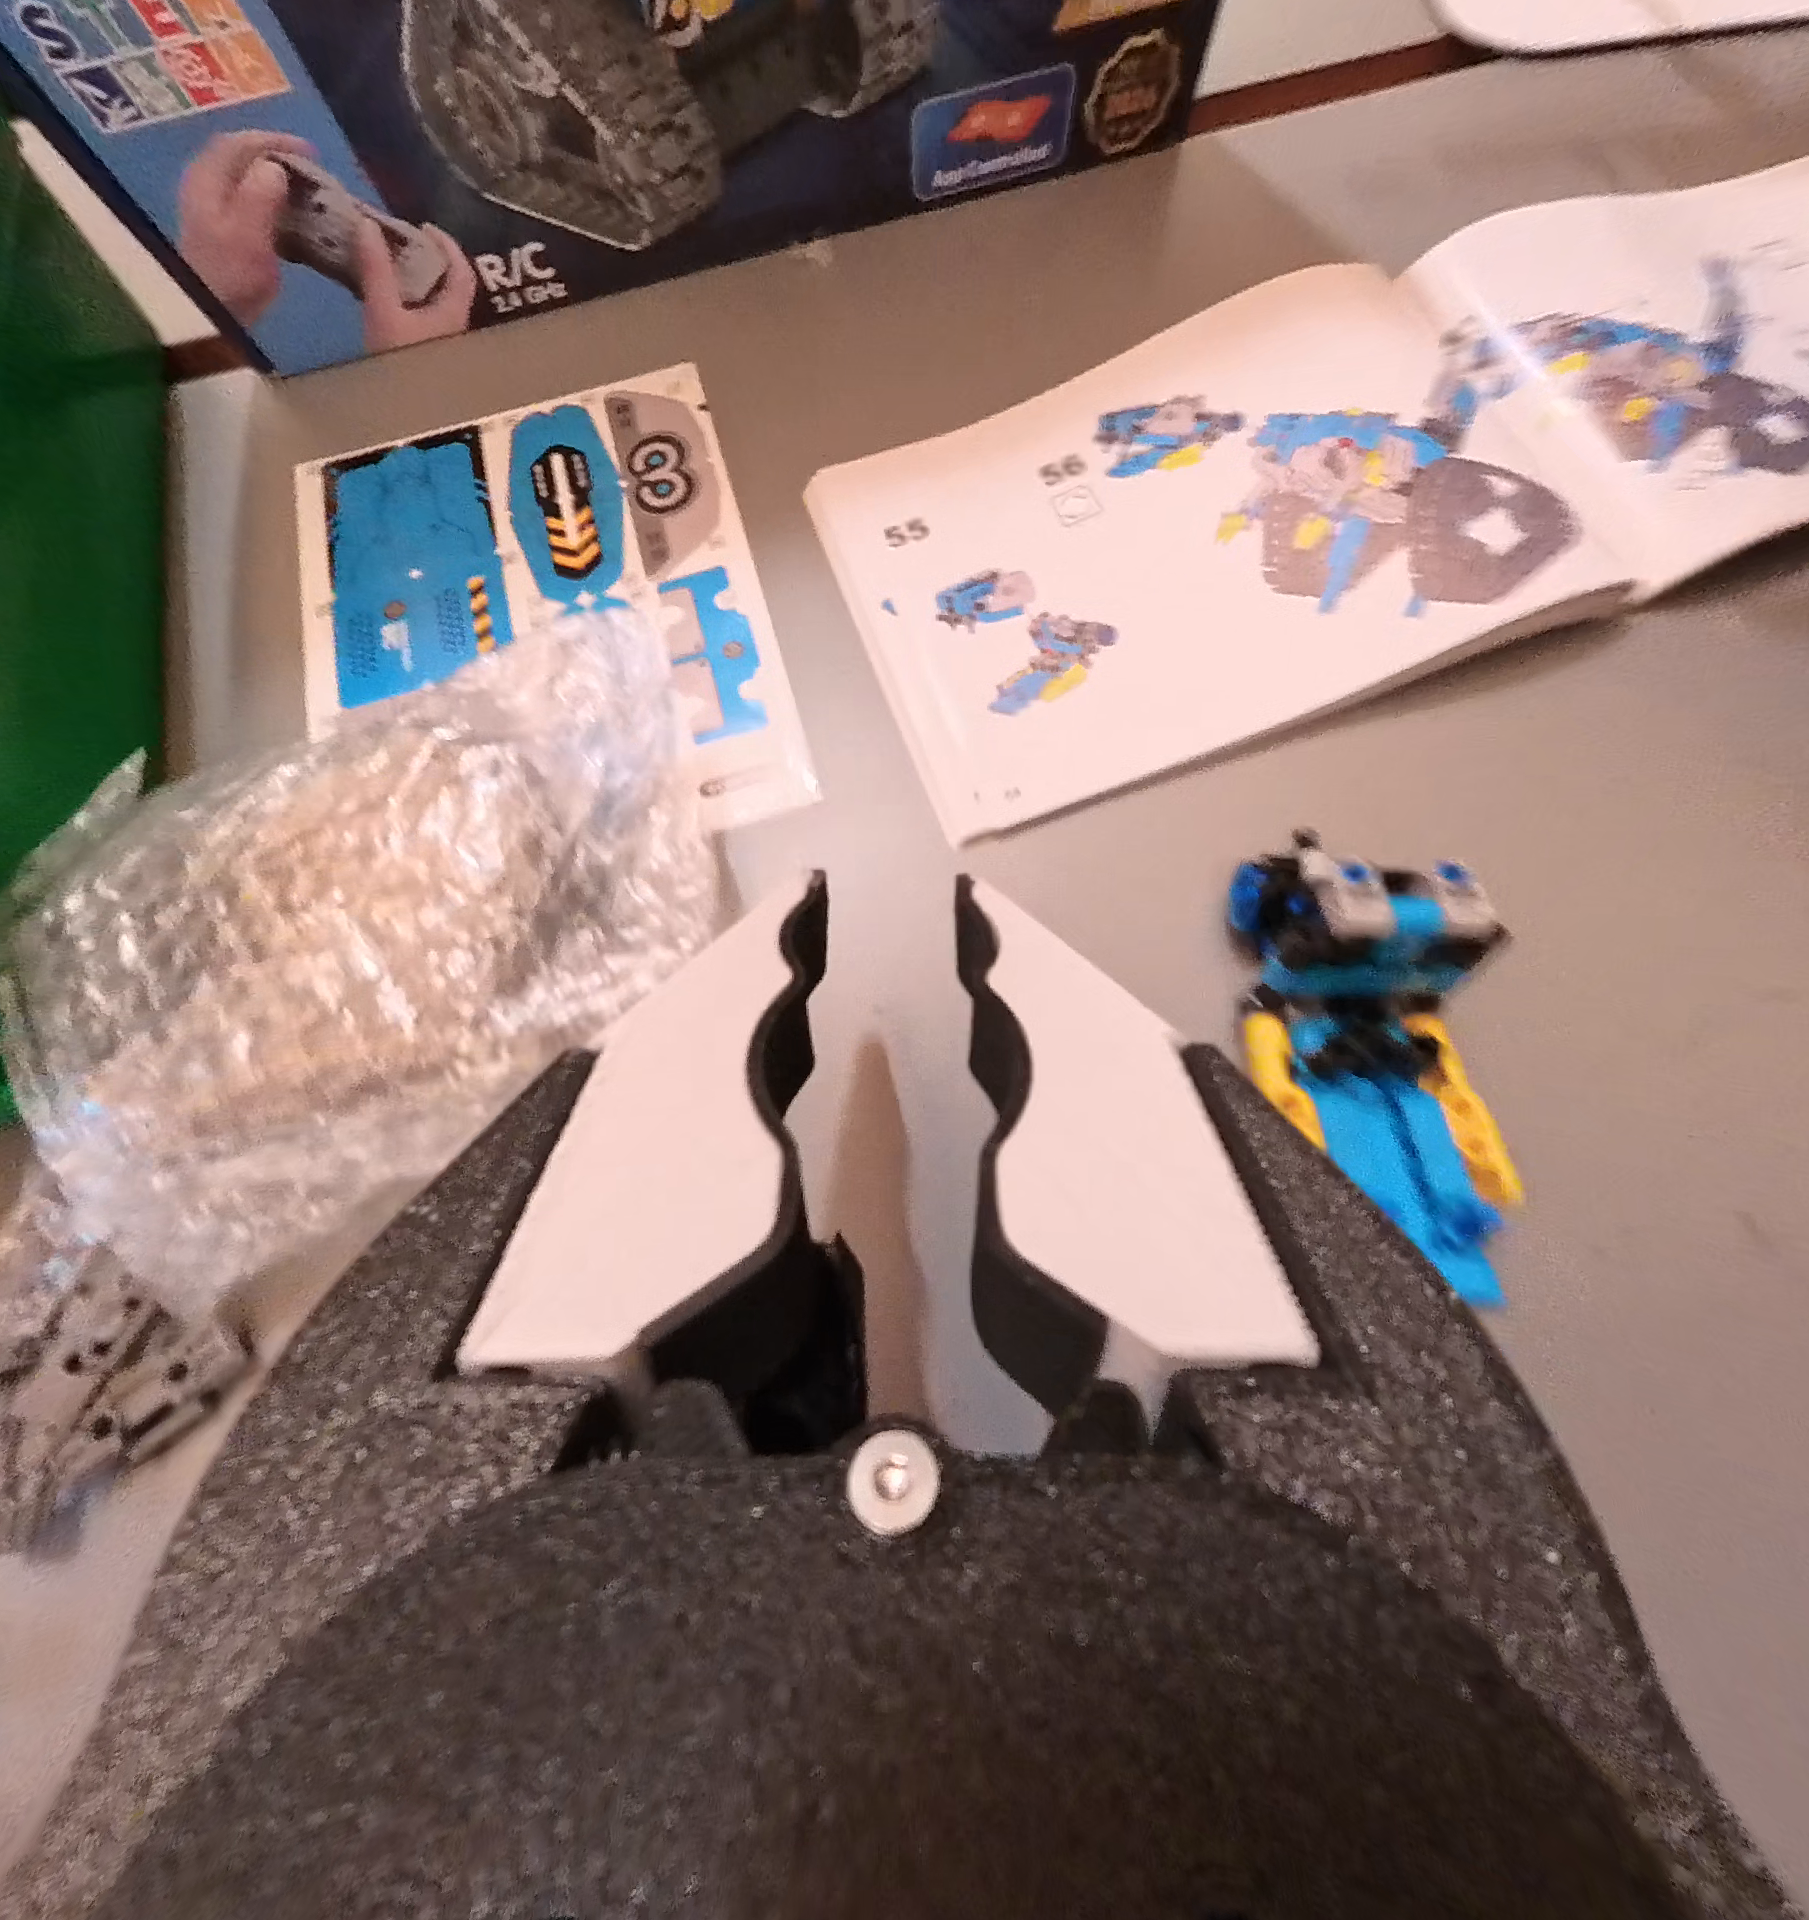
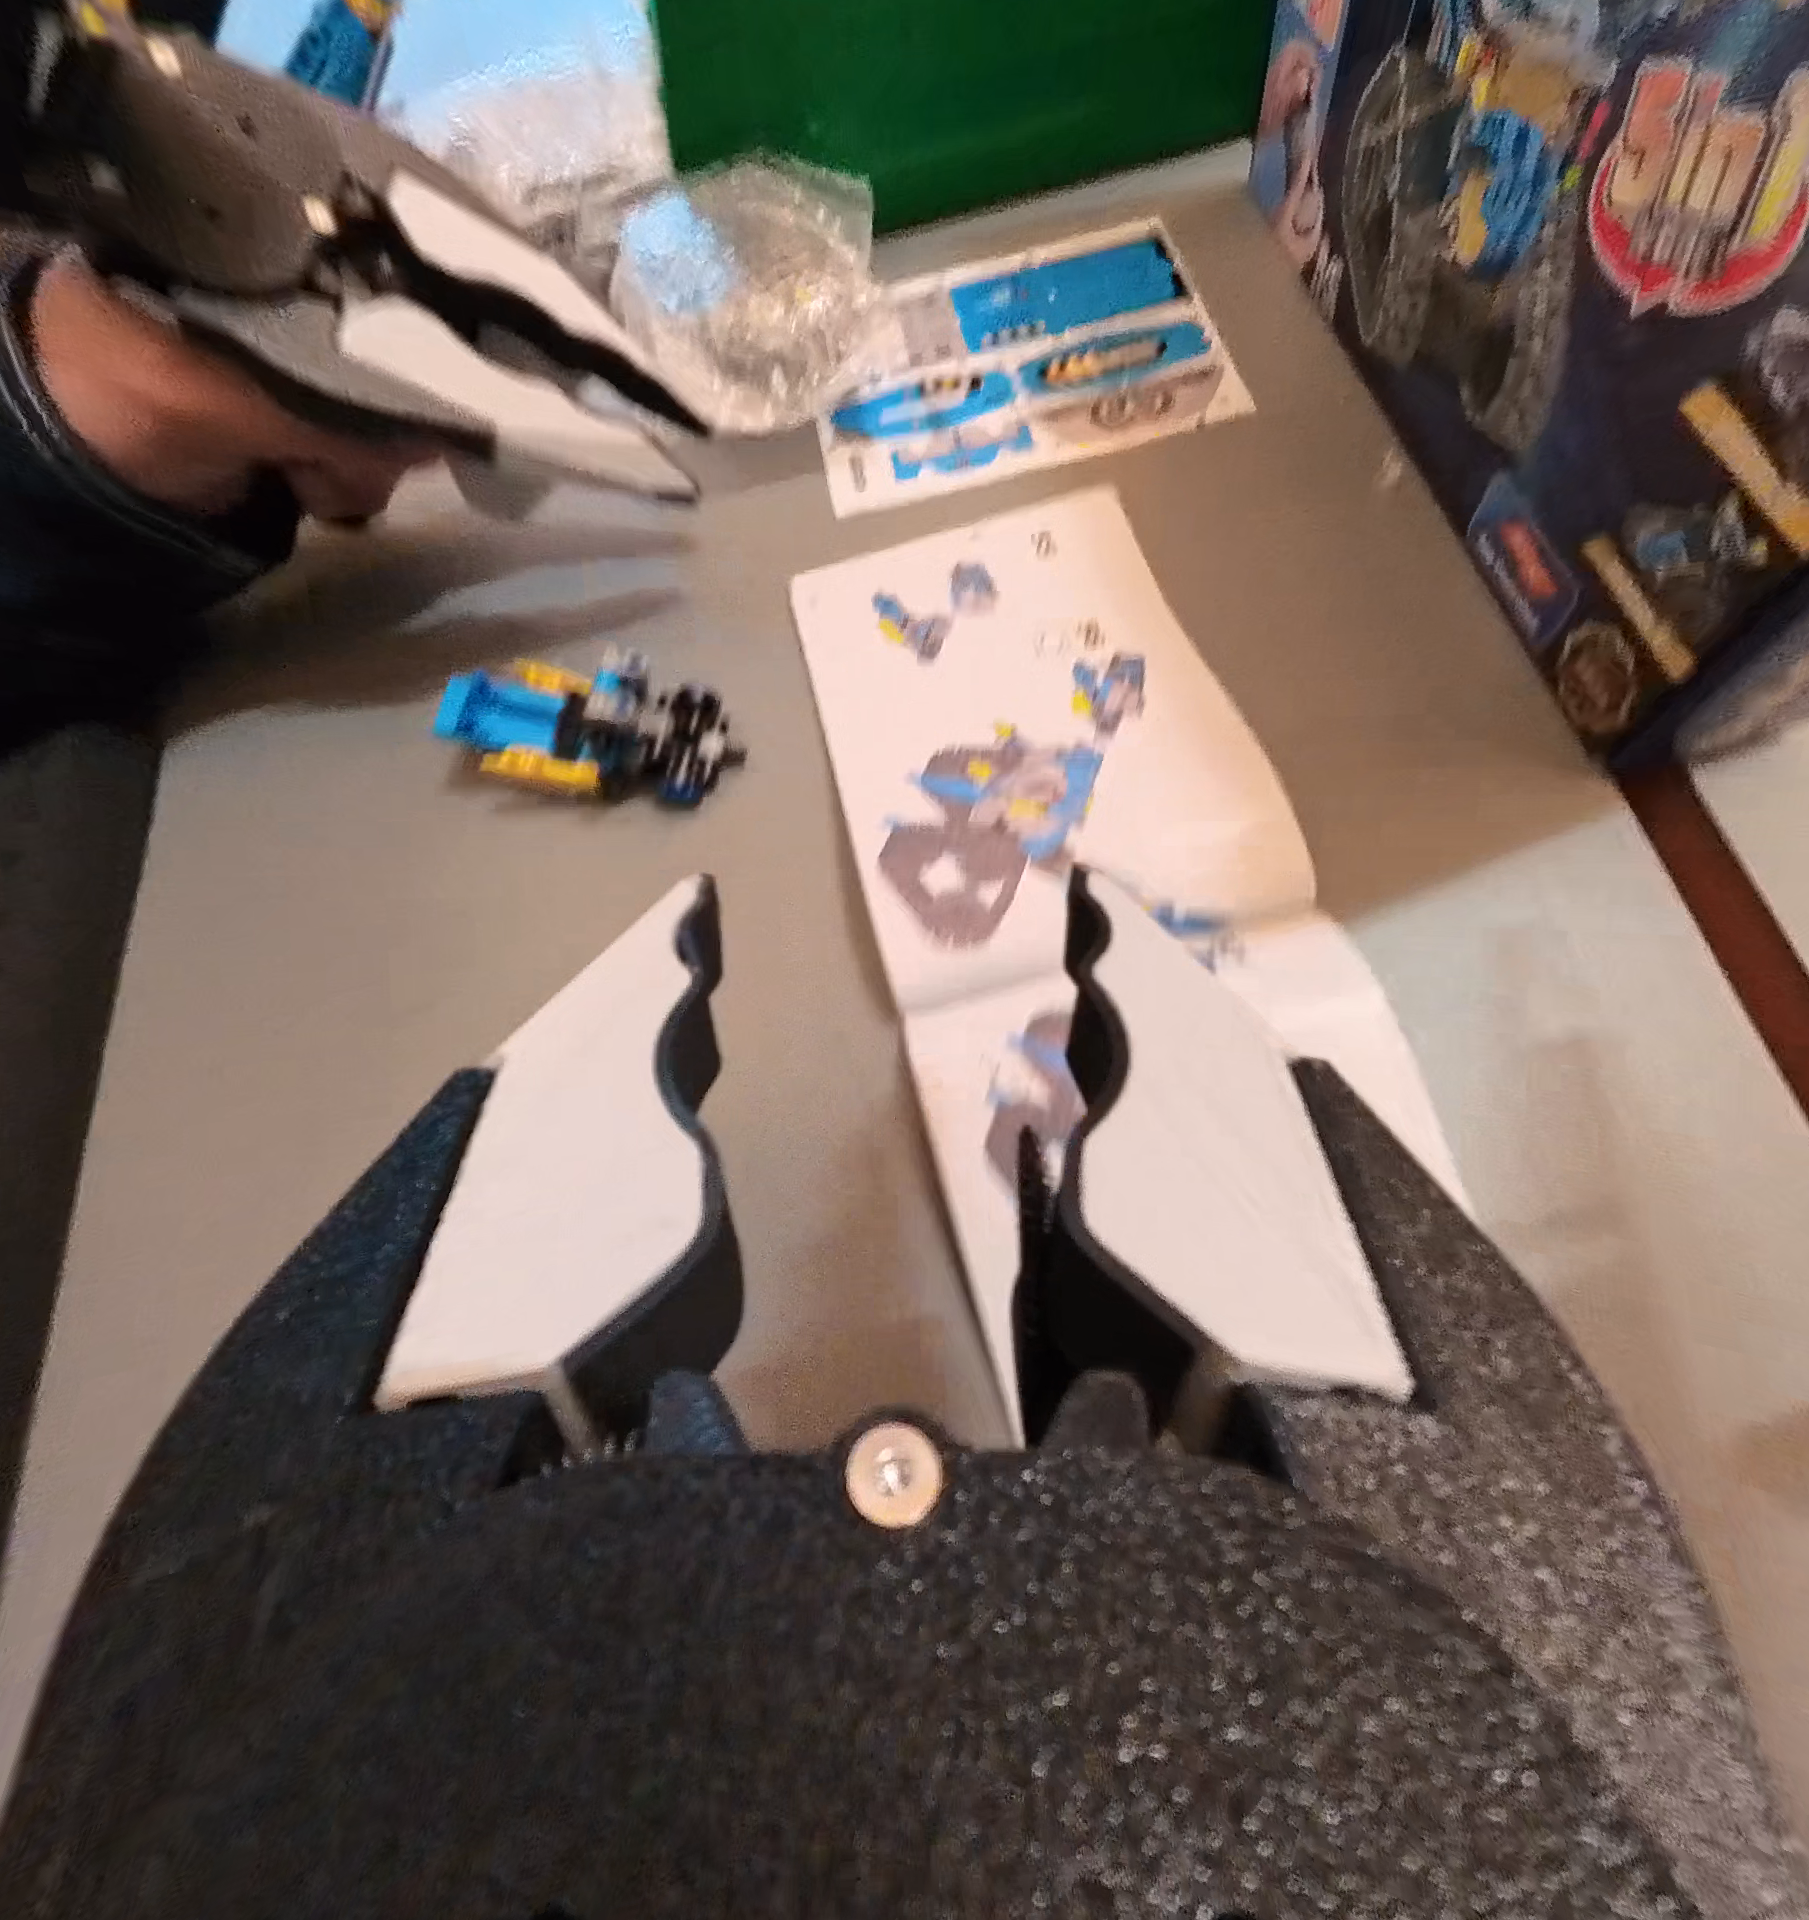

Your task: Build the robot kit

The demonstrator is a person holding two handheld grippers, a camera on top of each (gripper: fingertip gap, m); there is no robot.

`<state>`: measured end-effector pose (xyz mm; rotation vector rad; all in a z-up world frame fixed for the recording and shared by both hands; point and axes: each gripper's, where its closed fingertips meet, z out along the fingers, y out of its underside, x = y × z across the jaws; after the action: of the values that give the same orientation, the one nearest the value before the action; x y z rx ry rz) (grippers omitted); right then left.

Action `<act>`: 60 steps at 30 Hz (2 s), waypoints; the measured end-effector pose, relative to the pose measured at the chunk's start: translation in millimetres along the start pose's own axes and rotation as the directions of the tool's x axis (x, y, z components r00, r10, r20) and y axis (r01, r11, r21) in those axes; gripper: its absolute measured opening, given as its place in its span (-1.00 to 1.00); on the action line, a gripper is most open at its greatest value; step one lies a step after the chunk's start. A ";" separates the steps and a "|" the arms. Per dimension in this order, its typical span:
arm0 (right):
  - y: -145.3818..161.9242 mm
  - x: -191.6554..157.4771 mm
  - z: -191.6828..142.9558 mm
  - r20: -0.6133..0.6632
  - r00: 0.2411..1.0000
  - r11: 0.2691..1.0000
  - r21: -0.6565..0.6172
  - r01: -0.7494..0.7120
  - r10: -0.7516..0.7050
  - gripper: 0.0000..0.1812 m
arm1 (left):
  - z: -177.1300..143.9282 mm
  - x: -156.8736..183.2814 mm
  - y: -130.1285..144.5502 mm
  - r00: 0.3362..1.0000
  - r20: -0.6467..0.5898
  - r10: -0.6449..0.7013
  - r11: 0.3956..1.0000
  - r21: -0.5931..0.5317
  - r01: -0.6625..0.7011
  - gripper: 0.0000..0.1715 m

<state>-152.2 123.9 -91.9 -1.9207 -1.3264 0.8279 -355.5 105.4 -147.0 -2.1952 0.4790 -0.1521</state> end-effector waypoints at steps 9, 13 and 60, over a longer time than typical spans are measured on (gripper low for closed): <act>105.5 -56.5 -62.0 0.020 0.994 0.981 -0.162 -0.107 0.112 -0.31 | -43.6 80.5 22.1 0.947 -0.312 -0.069 0.997 0.002 0.073 -0.24; 111.7 -68.1 -58.5 0.000 0.995 0.981 -0.171 -0.096 0.097 -0.31 | -31.8 86.0 46.3 0.972 -0.234 0.034 0.995 -0.082 -0.054 -0.11; 32.9 -147.7 81.5 0.184 0.960 0.964 -0.122 0.236 -0.212 -0.49 | -67.8 154.9 19.9 0.714 -0.664 0.220 0.975 0.118 -0.190 -0.14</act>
<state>-241.8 -12.3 -146.4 -1.7931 -1.7130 0.8140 -237.4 -15.9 -129.4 -1.9715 1.1105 -0.8550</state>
